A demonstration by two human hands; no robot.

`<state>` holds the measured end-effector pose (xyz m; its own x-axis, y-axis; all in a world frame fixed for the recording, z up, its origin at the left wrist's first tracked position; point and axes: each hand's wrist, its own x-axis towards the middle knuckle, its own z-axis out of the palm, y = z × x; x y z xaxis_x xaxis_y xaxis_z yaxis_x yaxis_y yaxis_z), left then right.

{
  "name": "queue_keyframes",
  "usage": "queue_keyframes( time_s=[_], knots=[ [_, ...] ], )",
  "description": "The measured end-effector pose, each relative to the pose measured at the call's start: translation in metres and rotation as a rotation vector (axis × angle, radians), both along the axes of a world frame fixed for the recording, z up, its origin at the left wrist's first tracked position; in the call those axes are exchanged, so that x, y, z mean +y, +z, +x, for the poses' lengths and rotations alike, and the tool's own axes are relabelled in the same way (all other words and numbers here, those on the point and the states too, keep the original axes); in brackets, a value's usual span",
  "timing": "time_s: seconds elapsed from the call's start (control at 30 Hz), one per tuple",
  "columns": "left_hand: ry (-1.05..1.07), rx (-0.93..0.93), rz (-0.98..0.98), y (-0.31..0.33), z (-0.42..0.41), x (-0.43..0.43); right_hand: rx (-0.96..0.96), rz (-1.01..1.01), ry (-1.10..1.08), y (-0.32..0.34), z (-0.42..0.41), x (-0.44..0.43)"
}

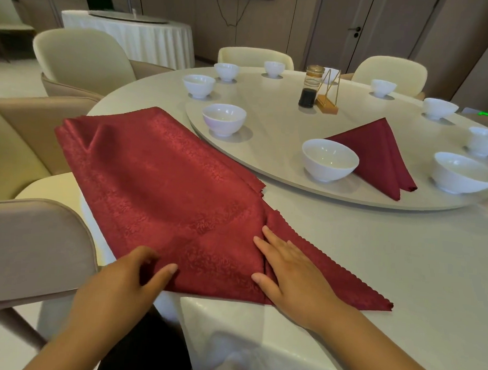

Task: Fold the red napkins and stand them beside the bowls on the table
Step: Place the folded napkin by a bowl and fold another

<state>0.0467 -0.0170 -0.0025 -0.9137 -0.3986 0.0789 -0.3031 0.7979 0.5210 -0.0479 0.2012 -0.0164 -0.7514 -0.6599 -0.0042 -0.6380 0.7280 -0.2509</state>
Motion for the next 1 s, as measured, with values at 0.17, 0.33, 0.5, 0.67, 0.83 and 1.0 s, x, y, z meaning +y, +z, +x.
queue_keyframes(
  time_s=[0.17,0.33,0.5,0.67,0.83,1.0],
  knots=[
    [0.011,-0.114,0.467,0.011,-0.005,-0.014,0.010,0.012,-0.008,0.001,0.001,-0.001],
    [-0.011,-0.149,0.679,0.019,-0.006,-0.009,0.022,0.022,-0.010,0.001,0.000,-0.001],
    [0.011,0.106,0.810,0.031,-0.009,0.003,0.039,0.038,0.003,0.000,-0.001,-0.002],
    [-0.087,0.265,0.896,0.054,-0.023,0.031,-0.038,-0.017,0.054,0.003,-0.005,0.001],
    [-0.291,0.310,0.895,0.073,-0.040,0.061,-0.146,-0.224,0.014,0.019,-0.018,0.032],
    [-0.490,0.237,0.834,0.079,-0.061,0.104,-0.073,-0.229,-0.034,0.003,-0.022,0.058]
  ],
)
